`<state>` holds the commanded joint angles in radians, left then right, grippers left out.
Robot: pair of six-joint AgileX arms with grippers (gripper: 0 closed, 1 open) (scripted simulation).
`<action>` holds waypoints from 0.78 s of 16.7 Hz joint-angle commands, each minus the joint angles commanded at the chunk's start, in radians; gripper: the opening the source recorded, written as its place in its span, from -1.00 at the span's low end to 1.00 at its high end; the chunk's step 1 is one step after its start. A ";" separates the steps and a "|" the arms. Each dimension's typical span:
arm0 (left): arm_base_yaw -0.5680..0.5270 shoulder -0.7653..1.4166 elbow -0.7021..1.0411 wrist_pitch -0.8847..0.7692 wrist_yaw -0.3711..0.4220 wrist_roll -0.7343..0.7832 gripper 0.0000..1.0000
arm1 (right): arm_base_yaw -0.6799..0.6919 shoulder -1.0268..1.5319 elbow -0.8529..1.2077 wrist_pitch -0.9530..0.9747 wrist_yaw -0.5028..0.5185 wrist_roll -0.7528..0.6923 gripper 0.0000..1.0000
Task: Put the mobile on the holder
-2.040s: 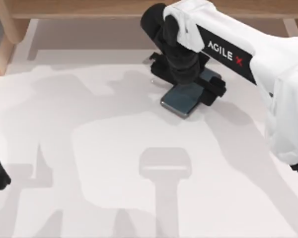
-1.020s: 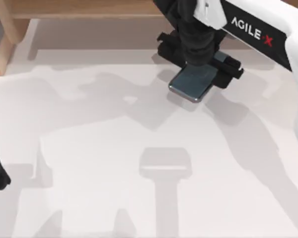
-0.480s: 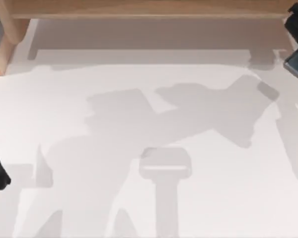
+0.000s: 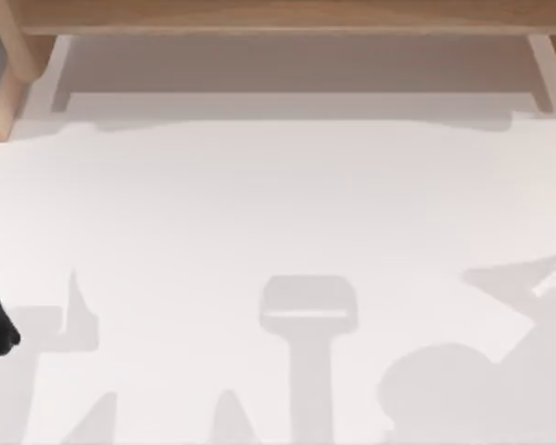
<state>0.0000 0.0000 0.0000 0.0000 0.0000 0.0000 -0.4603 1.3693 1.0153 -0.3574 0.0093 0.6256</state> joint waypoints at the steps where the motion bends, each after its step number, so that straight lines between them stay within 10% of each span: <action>1: 0.000 0.000 0.000 0.000 0.000 0.000 1.00 | -0.063 -0.060 -0.072 0.075 -0.033 -0.047 -1.00; 13: 0.000 0.000 0.000 0.000 0.000 0.000 1.00 | -0.552 -0.464 -0.775 0.801 -0.461 -0.597 -1.00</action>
<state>0.0000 0.0000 0.0000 0.0000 0.0000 0.0000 -1.0121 0.9050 0.2407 0.4439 -0.4513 0.0288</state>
